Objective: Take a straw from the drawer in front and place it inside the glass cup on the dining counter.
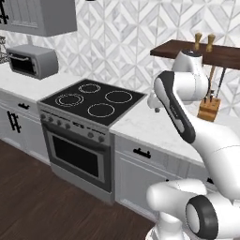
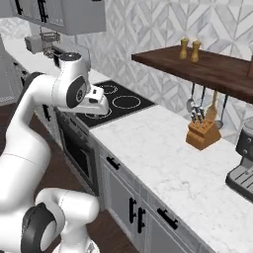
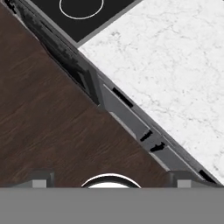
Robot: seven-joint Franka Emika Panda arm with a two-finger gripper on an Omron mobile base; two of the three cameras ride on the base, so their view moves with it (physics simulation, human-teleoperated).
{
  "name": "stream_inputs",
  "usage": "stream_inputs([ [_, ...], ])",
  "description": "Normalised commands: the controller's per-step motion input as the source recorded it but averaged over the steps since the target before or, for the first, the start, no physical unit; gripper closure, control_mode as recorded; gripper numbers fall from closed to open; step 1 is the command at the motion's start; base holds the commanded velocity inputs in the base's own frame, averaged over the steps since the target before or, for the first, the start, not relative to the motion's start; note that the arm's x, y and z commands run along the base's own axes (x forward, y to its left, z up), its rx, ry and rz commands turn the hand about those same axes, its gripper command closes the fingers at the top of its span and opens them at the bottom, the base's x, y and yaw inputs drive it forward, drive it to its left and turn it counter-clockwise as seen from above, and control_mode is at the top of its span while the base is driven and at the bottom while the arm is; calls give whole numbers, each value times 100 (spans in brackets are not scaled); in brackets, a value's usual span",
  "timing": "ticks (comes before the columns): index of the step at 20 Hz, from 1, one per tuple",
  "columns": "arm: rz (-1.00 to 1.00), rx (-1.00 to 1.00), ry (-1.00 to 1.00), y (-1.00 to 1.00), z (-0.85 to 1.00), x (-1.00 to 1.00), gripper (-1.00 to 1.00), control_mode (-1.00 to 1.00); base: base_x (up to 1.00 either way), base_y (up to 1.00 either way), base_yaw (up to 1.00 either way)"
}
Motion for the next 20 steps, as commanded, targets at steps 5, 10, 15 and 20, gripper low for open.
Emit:
stream_inputs([
  [5, 0, 0, 0, 0, 0, 0, -100, 100, 0, -76, 40],
  [10, 0, 0, 0, 0, 0, 0, -100, 100, 0, -66, 27],
  [15, 0, 0, 0, 0, 0, 0, -100, 100, 5, -26, 5],
  [20, 2, 0, 0, -9, -3, 3, -100, -100, 4, -6, 0],
])
